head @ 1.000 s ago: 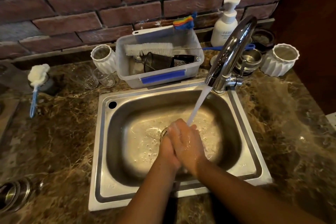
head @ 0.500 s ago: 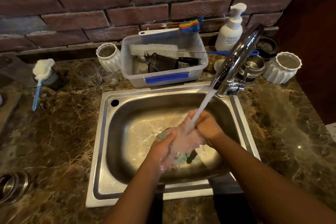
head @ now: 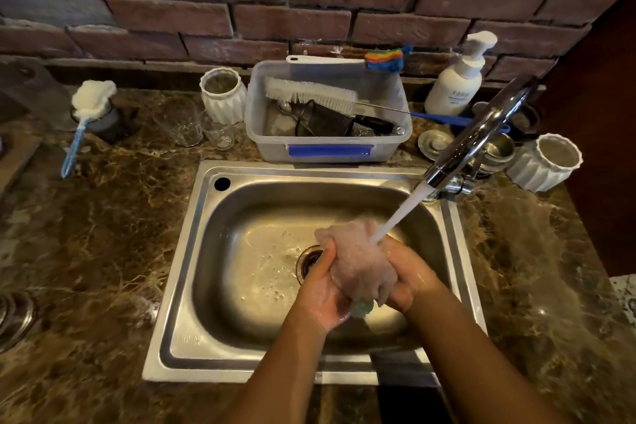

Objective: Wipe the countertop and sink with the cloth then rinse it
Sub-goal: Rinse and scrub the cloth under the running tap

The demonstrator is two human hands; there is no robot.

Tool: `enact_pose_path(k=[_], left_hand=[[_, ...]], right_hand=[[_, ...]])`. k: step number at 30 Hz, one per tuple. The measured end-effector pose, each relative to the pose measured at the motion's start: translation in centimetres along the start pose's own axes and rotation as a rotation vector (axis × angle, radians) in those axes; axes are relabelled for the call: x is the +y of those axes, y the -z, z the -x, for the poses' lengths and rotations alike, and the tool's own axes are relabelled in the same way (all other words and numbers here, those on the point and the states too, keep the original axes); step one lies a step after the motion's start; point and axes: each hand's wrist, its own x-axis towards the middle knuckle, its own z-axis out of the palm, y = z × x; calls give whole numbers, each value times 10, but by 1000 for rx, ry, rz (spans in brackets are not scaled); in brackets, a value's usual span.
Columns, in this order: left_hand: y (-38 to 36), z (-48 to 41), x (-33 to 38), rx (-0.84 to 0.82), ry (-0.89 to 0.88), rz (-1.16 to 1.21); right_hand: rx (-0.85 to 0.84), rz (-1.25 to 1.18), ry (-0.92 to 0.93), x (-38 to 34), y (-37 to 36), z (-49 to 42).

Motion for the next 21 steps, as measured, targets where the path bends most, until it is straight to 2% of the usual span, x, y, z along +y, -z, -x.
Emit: enact_pose_path(k=[2, 4, 6, 8, 10, 13, 15, 17, 19, 21], left_hand=[[-4, 2, 1, 48, -49, -78], [-3, 0, 5, 53, -142, -188], [2, 2, 9, 0, -141, -285], [2, 5, 14, 65, -121, -409], [-10, 10, 16, 178, -115, -464], [-18, 10, 15, 308, -131, -368], [-20, 6, 14, 275, -109, -202], [-19, 1, 11, 250, -83, -19], [-22, -1, 6, 208, -85, 31], [-23, 3, 0, 261, -127, -78]], right_hand=[[76, 133, 81, -5, 6, -7], [169, 414, 273, -10, 15, -13], [270, 678, 400, -12, 24, -19], [367, 841, 471, -11, 27, -21], [418, 888, 539, -9, 25, -18], [418, 829, 588, 2, 11, -8], [290, 750, 568, 18, -11, 2], [211, 847, 669, 38, -28, 1], [247, 1048, 744, 47, -31, -10], [300, 1097, 614, 40, -23, -21]])
